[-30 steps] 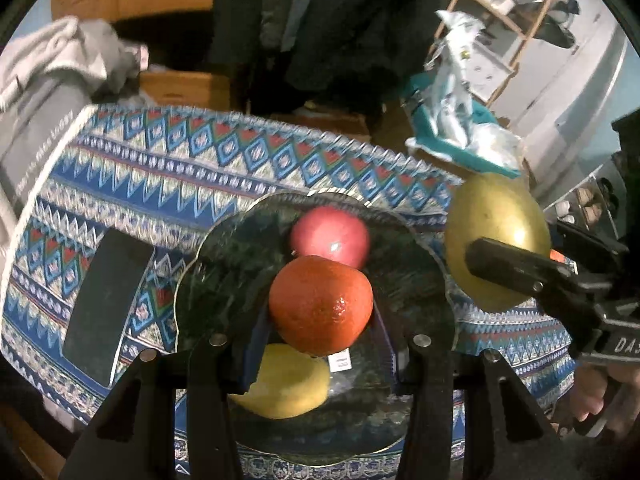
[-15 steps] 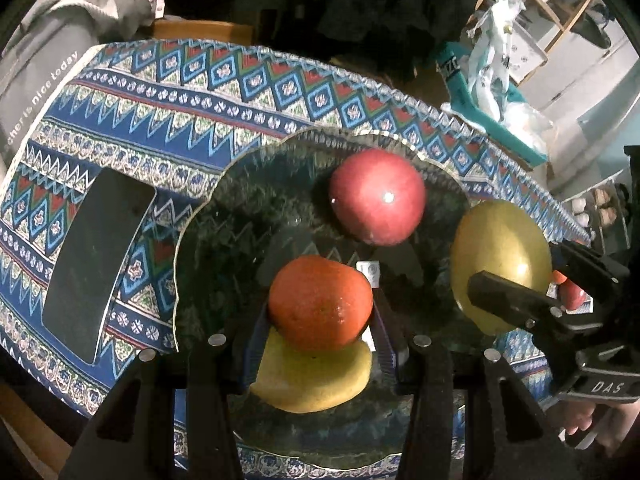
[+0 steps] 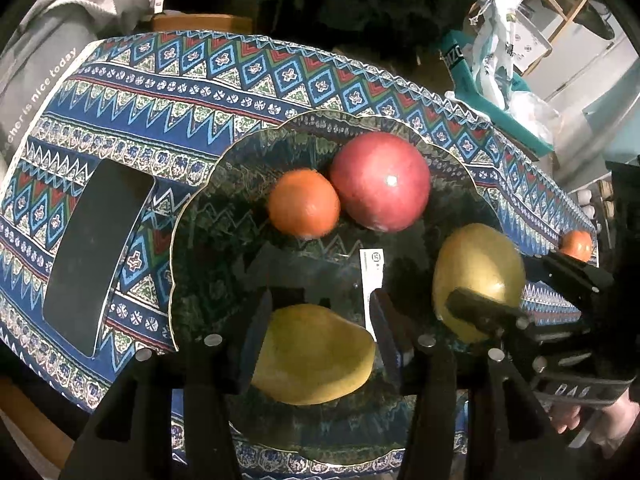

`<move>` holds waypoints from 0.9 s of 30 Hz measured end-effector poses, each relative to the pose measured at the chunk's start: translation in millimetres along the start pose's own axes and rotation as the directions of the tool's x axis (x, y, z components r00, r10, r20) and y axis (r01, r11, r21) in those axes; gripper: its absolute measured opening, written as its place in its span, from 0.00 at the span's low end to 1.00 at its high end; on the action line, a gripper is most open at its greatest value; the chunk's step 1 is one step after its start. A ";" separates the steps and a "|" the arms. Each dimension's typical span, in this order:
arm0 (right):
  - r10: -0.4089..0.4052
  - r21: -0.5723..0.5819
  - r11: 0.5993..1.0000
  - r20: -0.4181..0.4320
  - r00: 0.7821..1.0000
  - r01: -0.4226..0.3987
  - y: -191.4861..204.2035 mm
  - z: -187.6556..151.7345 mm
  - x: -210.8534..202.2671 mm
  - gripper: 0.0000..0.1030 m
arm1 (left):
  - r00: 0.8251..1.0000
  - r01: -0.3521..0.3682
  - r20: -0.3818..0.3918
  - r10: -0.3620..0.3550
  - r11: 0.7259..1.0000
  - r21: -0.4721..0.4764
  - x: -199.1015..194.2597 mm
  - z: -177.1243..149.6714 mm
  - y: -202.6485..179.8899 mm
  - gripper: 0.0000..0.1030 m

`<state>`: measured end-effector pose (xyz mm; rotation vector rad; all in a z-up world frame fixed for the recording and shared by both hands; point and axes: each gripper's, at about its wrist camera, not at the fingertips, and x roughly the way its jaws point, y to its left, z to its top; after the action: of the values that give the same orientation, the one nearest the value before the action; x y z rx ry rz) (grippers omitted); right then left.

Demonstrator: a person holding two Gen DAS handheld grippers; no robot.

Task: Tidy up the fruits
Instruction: 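Lower the orange into the glass bowl with the left tool while the right tool lowers the pear in, then open both tools to release the orange and pear into the bowl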

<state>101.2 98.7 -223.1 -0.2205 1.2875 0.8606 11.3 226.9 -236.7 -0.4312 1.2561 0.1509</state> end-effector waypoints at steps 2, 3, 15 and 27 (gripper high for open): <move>0.040 0.034 0.999 0.033 0.999 -0.041 -5.1 2.9 -9.2 0.69 | 1.000 -0.001 0.003 0.001 1.000 0.000 -2.2 -0.2 -0.3 0.51; 0.044 0.040 0.998 0.043 0.998 -0.046 -6.2 4.4 -13.1 0.69 | 1.000 0.000 0.004 0.000 1.000 0.001 -3.1 -0.2 -0.5 0.51; -0.021 0.007 1.000 0.137 0.990 0.020 -4.6 5.6 -61.0 0.69 | 0.998 0.002 0.065 -0.005 0.999 0.043 -32.1 1.3 -19.7 0.63; -0.137 -0.020 0.989 0.210 0.968 0.144 -6.0 -9.8 -112.8 0.70 | 0.992 -0.004 0.127 -0.017 0.986 0.165 -57.6 -4.0 -71.6 0.75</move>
<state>95.0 39.8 -126.4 -0.2400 1.0497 0.7640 14.3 167.3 -166.8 -0.2783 1.1311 0.0673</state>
